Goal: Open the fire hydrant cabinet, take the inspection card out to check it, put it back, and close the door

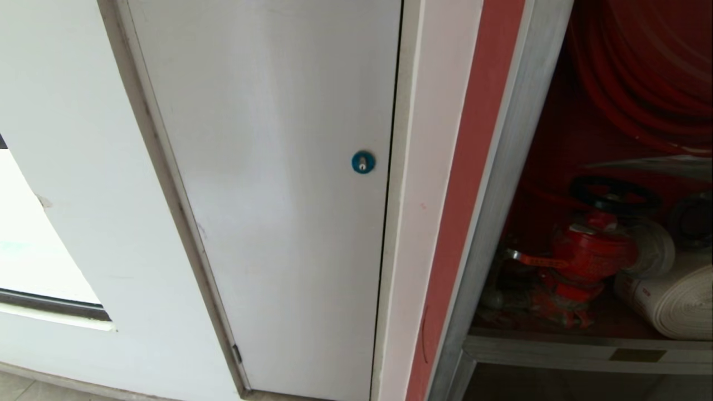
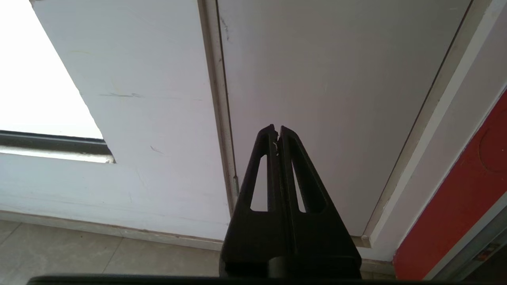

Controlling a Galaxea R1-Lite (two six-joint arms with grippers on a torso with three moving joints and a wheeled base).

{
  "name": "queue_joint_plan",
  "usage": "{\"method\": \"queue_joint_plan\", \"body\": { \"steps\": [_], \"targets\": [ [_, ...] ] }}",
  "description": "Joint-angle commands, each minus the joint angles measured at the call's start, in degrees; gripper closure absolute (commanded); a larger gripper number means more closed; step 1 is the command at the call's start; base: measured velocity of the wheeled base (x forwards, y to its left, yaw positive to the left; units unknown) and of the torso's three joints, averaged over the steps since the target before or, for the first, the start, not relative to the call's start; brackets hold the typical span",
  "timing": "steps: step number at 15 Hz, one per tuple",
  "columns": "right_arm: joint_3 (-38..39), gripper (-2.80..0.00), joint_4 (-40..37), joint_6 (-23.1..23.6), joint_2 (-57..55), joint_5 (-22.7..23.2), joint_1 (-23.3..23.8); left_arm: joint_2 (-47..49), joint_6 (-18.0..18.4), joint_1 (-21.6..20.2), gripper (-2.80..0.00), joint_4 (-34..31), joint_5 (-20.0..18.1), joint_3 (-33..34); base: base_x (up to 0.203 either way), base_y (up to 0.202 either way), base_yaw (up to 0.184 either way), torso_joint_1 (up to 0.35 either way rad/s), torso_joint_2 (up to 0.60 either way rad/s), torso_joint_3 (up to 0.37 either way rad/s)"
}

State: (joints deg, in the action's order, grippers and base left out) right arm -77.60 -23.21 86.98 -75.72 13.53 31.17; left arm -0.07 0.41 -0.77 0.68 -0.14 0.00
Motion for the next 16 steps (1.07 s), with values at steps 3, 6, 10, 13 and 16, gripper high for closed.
{"method": "queue_joint_plan", "body": {
  "steps": [3, 6, 10, 13, 16],
  "targets": [
    [-3.30, 0.00, -0.03, 4.23, -6.15, 1.37, 0.81, -0.01, 0.02, -0.02, 0.00, 0.02, -0.04, 0.35, 0.000, 0.000, 0.000, 0.000, 0.00, 0.000],
    [-3.52, 0.00, 1.78, 4.17, -8.48, 3.43, 0.91, -0.01, 0.02, -0.02, 0.00, 0.02, -0.04, 0.35, 0.000, 0.000, 0.000, 0.000, 0.00, 0.000],
    [-3.44, 0.00, 8.31, 4.08, -12.55, 3.43, 0.86, 0.07, 0.02, -0.02, 0.00, 0.02, -0.04, 0.35, 0.000, 0.000, 0.000, 0.000, 0.00, 0.000],
    [-3.44, 0.00, 8.88, 3.90, -13.49, 2.82, 0.00, -0.01, 0.02, -0.02, 0.00, 0.02, 0.05, 0.35, 0.000, 0.000, 0.000, 0.000, 0.00, 0.000],
    [-4.09, 0.00, 9.14, 3.53, -14.30, -0.81, -2.42, -0.01, 0.02, -0.02, 0.00, 0.02, -0.04, 0.35, 0.000, 0.000, 0.000, 0.000, 0.00, 0.000]
  ]
}}
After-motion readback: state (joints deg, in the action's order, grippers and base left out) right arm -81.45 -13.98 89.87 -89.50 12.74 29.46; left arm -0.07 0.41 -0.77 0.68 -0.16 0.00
